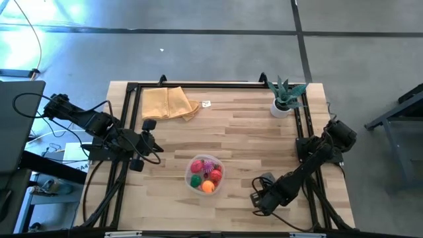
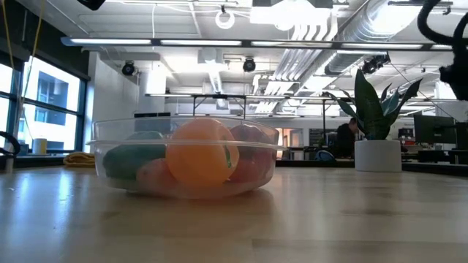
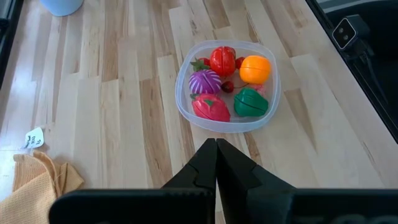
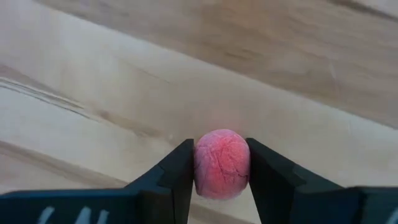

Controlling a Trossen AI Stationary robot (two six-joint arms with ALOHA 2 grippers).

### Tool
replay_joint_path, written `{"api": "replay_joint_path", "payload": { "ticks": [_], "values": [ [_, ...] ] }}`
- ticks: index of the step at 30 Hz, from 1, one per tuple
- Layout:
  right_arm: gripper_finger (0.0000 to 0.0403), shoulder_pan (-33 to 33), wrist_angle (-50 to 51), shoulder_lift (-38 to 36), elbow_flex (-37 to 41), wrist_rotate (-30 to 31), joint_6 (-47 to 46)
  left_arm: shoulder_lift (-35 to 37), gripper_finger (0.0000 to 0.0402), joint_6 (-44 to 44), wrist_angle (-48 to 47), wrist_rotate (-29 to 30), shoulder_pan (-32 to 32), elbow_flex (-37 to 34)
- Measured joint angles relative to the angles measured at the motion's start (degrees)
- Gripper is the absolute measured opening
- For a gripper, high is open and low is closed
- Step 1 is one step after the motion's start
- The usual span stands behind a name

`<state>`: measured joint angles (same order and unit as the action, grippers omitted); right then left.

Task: Pick and placing Produce into tupperware
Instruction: Put the peach into the bin

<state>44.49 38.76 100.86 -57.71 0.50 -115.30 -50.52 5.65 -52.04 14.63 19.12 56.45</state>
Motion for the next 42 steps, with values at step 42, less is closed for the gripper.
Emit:
{"api": "replay_joint_path", "payload": {
  "ticks": [42],
  "values": [
    [0.0123,-30.23,-14.41,10.31,-25.95,0.78,98.45,0.02,0.0001,0.0,-0.01,0.0,-0.01,0.0]
  ]
}}
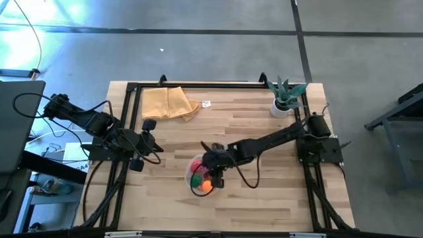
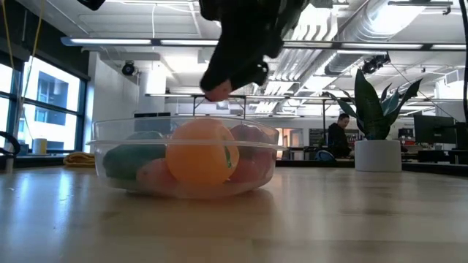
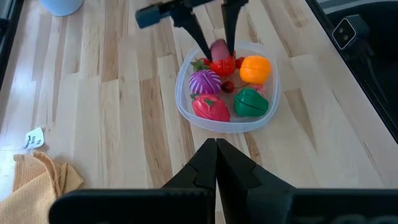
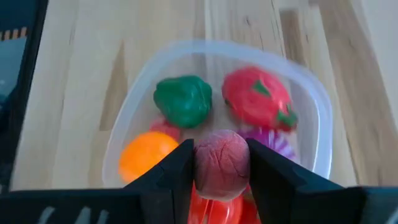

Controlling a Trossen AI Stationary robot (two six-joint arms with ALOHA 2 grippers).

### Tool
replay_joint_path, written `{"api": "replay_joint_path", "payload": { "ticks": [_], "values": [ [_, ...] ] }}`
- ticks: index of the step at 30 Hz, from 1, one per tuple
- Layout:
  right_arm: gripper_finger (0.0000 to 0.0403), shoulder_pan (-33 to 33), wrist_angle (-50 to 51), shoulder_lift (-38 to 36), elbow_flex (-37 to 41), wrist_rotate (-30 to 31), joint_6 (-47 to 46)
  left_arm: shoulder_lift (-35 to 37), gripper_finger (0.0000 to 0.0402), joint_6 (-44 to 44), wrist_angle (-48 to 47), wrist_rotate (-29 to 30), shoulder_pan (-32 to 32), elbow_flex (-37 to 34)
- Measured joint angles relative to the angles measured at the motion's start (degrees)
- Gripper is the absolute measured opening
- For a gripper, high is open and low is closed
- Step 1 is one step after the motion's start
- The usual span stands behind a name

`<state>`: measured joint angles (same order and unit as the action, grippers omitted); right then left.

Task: Pick and placing Produce into tupperware
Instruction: Put the peach into the bin

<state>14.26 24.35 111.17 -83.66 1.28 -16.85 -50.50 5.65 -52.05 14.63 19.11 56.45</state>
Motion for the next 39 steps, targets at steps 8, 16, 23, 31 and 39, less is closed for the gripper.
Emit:
{"api": "replay_joint_path", "payload": {
  "ticks": [8,16,23,31,39],
  "values": [
    [0.0123,0.0,-5.95,4.52,0.0,-1.85,7.68,0.0,0.0001,0.0,0.0,0.0,0.0,0.0],
    [0.0123,1.11,-8.6,6.19,0.0,-1.88,12.78,0.0,0.0001,0.0,0.0,0.0,0.02,0.0],
    [0.0123,1.06,-9.41,6.73,0.07,-1.27,14.56,-0.02,0.0001,0.01,0.0,0.0,0.02,0.0],
    [0.0123,1.11,-9.24,7.47,0.04,-0.87,14.9,0.0,0.0001,0.0,0.02,0.0,0.0,0.0],
    [0.0124,1.09,-9.63,7.61,0.04,-0.85,14.85,0.0,0.0001,0.02,0.01,0.0,0.01,0.0]
  ]
}}
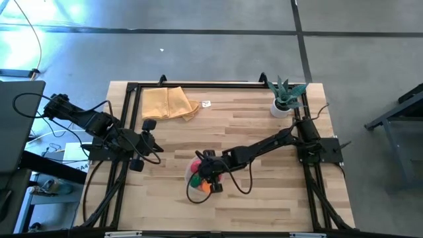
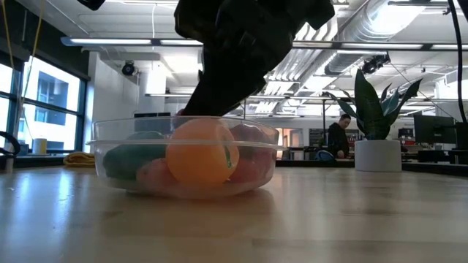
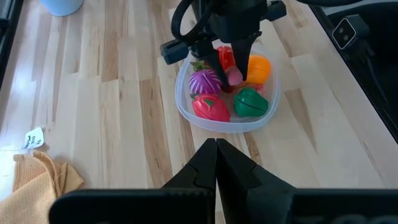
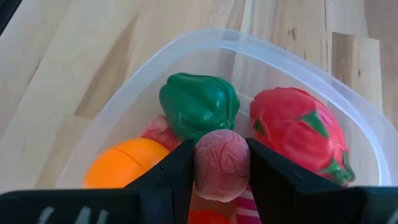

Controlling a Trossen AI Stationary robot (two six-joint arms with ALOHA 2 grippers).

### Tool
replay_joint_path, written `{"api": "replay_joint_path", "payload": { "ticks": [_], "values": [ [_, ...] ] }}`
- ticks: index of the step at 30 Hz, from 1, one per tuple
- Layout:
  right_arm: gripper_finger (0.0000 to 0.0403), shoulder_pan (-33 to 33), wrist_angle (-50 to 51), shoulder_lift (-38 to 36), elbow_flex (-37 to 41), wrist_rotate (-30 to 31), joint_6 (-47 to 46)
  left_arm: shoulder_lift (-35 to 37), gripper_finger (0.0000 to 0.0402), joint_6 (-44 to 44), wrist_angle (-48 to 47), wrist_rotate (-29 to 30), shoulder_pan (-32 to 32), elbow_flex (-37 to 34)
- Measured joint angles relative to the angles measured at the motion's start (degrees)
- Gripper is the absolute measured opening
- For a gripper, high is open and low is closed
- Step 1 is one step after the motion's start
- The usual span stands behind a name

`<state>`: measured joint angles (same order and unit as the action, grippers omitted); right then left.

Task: Pick and placing Produce into tupperware
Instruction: Put the peach into the bin, then return to Home Position

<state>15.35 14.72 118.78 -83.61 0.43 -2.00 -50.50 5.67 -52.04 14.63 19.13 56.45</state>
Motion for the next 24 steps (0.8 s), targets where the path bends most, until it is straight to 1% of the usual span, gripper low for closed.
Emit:
{"api": "replay_joint_path", "payload": {
  "ticks": [10,13,20,24],
  "values": [
    [0.0127,0.02,0.0,0.0,0.0,0.0,-0.07,0.0,0.0001,0.0,0.01,0.0,0.0,0.0],
    [0.0141,0.0,0.0,0.0,0.0,0.01,-0.07,0.0,0.0001,-0.01,0.01,0.0,-0.01,0.0],
    [0.0194,-0.08,0.0,0.0,0.0,0.9,-0.08,0.0,0.0001,0.0,0.01,0.0,-0.01,0.0],
    [0.0208,-0.31,0.01,-0.13,0.0,0.71,-0.09,0.0,0.0001,-0.01,0.01,0.0,0.01,0.0]
  ]
}}
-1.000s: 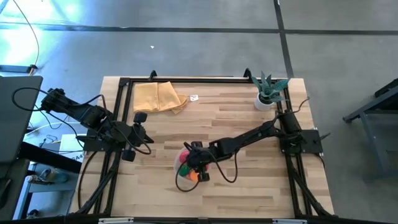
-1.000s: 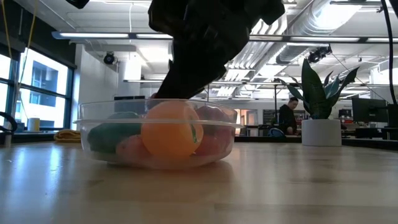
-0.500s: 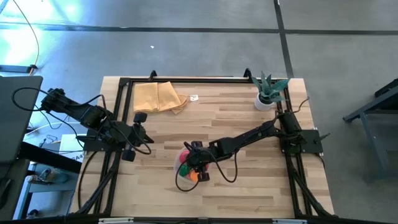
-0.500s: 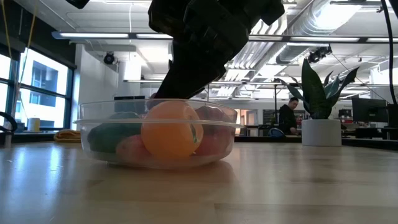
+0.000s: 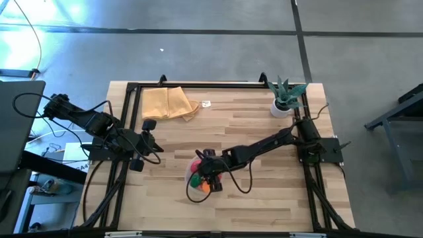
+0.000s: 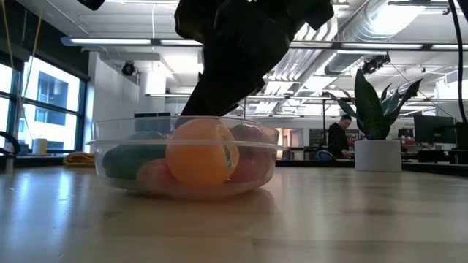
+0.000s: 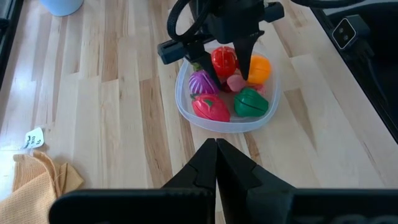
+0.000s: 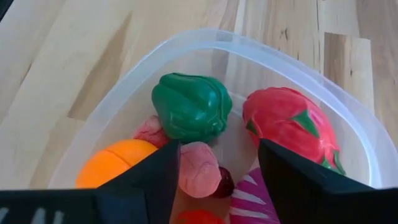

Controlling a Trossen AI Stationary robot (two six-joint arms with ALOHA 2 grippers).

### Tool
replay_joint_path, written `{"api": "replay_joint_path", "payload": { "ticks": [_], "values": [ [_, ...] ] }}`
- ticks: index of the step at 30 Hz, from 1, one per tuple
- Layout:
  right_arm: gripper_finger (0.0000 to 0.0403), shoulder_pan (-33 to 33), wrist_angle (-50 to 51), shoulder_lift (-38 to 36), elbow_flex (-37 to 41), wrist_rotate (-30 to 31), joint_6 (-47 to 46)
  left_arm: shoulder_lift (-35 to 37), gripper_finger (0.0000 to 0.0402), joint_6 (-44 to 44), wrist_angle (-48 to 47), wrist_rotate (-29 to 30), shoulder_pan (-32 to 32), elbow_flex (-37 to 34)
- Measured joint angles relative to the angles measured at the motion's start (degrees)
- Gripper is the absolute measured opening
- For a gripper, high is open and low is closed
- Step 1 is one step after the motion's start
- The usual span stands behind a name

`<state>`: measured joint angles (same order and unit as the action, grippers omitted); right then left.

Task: Pick and placing Produce into tupperware
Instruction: Return to Home Position

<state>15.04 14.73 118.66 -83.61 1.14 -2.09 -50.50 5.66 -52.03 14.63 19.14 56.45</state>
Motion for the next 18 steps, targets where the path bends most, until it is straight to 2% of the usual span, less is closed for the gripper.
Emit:
{"api": "replay_joint_path", "payload": {
  "ticks": [4,8,14,18],
  "values": [
    [0.0209,-0.08,0.44,-2.59,0.0,-0.69,-0.43,0.0,0.0001,0.01,0.0,0.0,-0.02,0.0],
    [0.0209,-0.01,4.92,-7.6,0.0,-0.3,-0.9,-0.02,0.0001,0.0,-0.01,0.0,-0.01,0.0],
    [0.0208,1.24,15.84,-17.71,0.0,4.21,-5.64,0.0,0.0001,0.0,0.0,0.0,-0.02,0.0],
    [0.0208,3.81,21.06,-26.09,1.77,10.93,-7.06,-0.02,0.0001,0.0,-0.02,0.0,0.0,0.0]
  ]
}}
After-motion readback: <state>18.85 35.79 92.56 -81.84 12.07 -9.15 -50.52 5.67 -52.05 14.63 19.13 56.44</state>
